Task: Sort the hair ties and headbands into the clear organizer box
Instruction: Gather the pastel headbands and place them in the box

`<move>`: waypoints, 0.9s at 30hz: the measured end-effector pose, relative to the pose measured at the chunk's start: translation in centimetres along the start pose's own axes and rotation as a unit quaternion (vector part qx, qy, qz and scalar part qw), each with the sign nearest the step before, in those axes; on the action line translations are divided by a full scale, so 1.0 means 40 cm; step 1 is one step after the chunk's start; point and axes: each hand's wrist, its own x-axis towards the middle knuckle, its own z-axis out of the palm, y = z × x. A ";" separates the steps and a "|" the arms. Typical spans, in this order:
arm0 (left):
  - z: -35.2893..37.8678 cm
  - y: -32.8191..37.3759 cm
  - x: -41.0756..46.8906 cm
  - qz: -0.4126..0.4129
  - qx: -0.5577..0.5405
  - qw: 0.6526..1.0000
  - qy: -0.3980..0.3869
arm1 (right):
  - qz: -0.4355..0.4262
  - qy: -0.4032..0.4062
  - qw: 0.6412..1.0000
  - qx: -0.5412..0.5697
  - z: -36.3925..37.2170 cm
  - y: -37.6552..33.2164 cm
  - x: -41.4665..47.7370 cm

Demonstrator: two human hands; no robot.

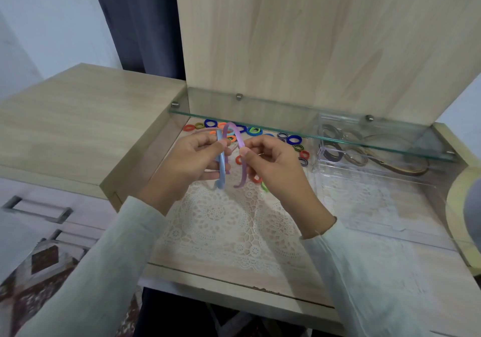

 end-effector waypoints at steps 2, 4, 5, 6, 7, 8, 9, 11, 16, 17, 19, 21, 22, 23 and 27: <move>0.000 0.004 -0.002 -0.008 -0.024 1.000 -0.004 | 0.012 -0.001 1.000 0.004 0.012 0.002 0.006; 0.000 0.008 -0.003 -0.019 -0.049 0.999 -0.007 | 0.024 -0.007 1.000 0.002 0.022 0.008 0.011; -0.001 0.009 -0.003 -0.024 -0.058 0.998 -0.008 | 0.029 -0.011 1.000 0.003 0.027 0.012 0.013; -0.002 0.009 -0.002 -0.028 -0.064 0.998 -0.008 | 0.033 -0.016 0.999 0.004 0.031 0.014 0.014; -0.002 0.008 0.000 -0.032 -0.066 0.997 -0.009 | 0.036 -0.018 0.999 0.008 0.035 0.015 0.016; -0.003 0.009 0.000 -0.034 -0.066 0.997 -0.012 | 0.038 -0.017 0.999 0.013 0.039 0.016 0.018; -0.003 0.009 0.001 -0.036 -0.064 0.997 -0.016 | 0.038 -0.016 0.999 0.019 0.043 0.016 0.020; -0.001 0.011 0.002 -0.037 -0.061 0.997 -0.027 | 0.041 -0.015 0.999 0.028 0.046 0.016 0.024; -0.004 0.012 0.009 -0.040 -0.055 0.997 -0.041 | 0.042 -0.019 0.998 0.049 0.045 0.018 0.030; -0.005 0.010 0.011 -0.041 -0.053 0.997 -0.042 | 0.041 -0.021 0.998 0.050 0.044 0.020 0.031; -0.005 0.008 0.012 -0.040 -0.054 0.997 -0.045 | 0.038 -0.025 0.998 0.049 0.041 0.025 0.032; -0.005 0.006 0.013 -0.033 -0.061 0.996 -0.048 | 0.038 -0.029 0.998 0.047 0.038 0.029 0.032; -0.003 0.005 0.013 -0.030 -0.068 0.996 -0.047 | 0.037 -0.031 0.998 0.046 0.037 0.030 0.031; -0.002 0.003 0.015 -0.027 -0.076 0.996 -0.044 | 0.036 -0.034 0.998 0.045 0.037 0.031 0.031; 0.005 0.001 0.018 -0.026 -0.104 0.994 -0.029 | 0.032 -0.056 0.997 0.033 0.031 0.035 0.031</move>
